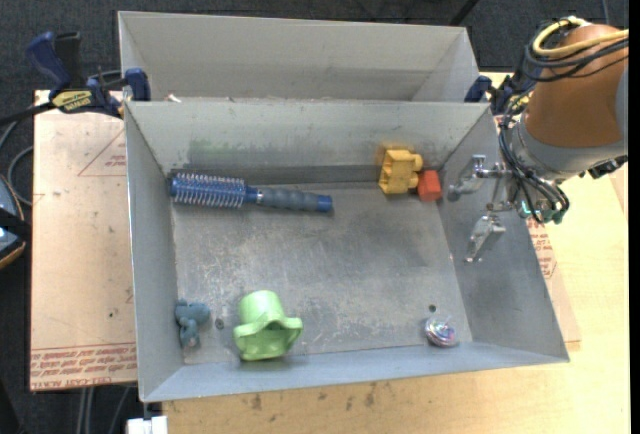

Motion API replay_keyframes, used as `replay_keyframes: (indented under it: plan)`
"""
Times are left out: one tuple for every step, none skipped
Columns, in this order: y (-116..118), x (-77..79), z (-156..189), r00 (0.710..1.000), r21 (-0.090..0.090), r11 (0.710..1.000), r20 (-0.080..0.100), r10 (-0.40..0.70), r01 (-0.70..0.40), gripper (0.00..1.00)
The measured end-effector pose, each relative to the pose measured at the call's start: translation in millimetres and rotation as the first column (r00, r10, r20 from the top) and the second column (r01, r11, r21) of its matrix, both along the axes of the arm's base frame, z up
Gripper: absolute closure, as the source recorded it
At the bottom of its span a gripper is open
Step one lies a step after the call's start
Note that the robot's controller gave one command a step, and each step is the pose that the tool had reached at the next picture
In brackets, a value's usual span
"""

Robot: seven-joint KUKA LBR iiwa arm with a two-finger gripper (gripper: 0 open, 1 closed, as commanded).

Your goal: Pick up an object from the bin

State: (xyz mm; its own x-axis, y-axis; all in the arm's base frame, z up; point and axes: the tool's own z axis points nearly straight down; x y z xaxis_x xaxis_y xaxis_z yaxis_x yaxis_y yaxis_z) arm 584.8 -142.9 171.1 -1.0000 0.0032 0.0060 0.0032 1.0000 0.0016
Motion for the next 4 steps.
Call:
replay_keyframes:
  plan:
    - [62.0,44.7,-54.1,0.996,0.003,0.996,0.007,-0.085,0.085,0.0]
    - [107.4,70.8,-37.4,0.98,0.002,0.98,0.012,-0.2,0.2,0.0]
    - [150.1,70.9,-87.3,0.887,0.0,0.888,0.01,-0.461,0.461,0.0]
    - [180.7,69.8,-92.7,0.888,-0.009,0.888,0.02,-0.46,0.46,0.0]
